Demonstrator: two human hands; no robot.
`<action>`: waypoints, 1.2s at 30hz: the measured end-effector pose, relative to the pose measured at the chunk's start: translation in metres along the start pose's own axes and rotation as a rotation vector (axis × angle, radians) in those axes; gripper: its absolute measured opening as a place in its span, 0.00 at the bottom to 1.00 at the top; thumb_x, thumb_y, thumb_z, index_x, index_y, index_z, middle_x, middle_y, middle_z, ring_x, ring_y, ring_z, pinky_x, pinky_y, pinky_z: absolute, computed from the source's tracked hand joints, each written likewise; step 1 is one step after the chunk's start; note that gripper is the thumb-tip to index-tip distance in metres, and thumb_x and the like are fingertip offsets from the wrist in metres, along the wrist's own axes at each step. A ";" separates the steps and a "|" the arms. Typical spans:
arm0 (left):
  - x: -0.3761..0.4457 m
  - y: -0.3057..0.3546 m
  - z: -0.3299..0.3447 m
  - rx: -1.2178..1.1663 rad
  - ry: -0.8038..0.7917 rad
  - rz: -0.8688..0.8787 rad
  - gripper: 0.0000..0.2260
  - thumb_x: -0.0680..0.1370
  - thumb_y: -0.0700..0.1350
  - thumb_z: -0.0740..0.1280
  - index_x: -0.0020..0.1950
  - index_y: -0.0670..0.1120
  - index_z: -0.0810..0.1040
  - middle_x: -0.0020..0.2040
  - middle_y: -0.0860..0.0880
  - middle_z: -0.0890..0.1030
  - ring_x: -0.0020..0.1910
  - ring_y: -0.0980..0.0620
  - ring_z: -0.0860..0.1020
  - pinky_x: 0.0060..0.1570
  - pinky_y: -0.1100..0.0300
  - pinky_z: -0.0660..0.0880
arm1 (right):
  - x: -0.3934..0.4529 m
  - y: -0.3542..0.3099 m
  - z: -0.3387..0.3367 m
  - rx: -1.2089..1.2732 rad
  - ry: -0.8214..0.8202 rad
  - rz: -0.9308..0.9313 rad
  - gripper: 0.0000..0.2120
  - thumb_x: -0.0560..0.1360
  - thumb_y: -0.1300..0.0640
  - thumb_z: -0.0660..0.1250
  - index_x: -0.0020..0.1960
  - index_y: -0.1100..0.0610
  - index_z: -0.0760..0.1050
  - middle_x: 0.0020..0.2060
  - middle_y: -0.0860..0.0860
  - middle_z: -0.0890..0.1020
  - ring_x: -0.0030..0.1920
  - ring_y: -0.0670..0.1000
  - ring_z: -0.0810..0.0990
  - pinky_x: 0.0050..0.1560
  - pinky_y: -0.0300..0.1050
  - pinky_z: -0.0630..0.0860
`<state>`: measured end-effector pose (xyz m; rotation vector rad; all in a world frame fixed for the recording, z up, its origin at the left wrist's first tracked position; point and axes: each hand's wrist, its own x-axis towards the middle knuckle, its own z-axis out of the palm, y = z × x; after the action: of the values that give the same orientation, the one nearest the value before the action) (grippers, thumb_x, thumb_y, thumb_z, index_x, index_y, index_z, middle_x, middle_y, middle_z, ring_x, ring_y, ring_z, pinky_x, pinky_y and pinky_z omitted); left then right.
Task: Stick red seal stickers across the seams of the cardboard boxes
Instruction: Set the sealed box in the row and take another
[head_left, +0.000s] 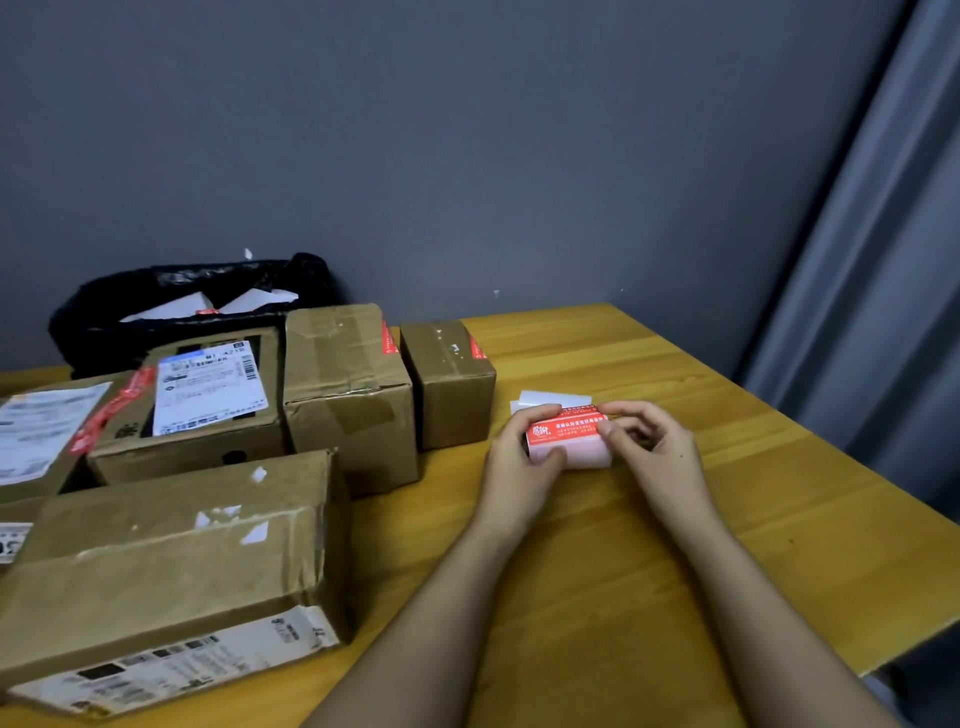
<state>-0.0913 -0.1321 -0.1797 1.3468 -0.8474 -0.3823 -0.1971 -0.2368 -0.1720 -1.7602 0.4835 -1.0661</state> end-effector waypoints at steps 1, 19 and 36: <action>0.000 0.000 0.000 -0.004 0.002 -0.003 0.21 0.71 0.26 0.64 0.57 0.47 0.76 0.54 0.51 0.78 0.54 0.55 0.76 0.55 0.66 0.73 | 0.000 0.000 0.000 -0.012 -0.014 0.002 0.09 0.75 0.67 0.68 0.52 0.56 0.79 0.34 0.52 0.80 0.37 0.41 0.78 0.44 0.31 0.74; -0.002 0.002 -0.004 -0.115 -0.042 -0.037 0.23 0.71 0.23 0.62 0.60 0.45 0.73 0.56 0.49 0.76 0.48 0.61 0.77 0.46 0.72 0.72 | -0.003 -0.004 -0.004 0.040 -0.044 0.042 0.10 0.74 0.67 0.69 0.54 0.58 0.80 0.44 0.50 0.85 0.44 0.40 0.82 0.46 0.31 0.76; -0.001 0.001 -0.002 0.002 -0.016 -0.053 0.22 0.72 0.26 0.66 0.63 0.42 0.75 0.56 0.49 0.76 0.52 0.54 0.75 0.48 0.74 0.72 | -0.006 -0.005 0.000 -0.256 0.036 -0.132 0.15 0.74 0.66 0.70 0.48 0.45 0.78 0.47 0.49 0.79 0.41 0.40 0.77 0.45 0.28 0.72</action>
<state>-0.0906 -0.1299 -0.1794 1.3719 -0.8272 -0.4342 -0.2014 -0.2302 -0.1699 -2.0230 0.5524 -1.1709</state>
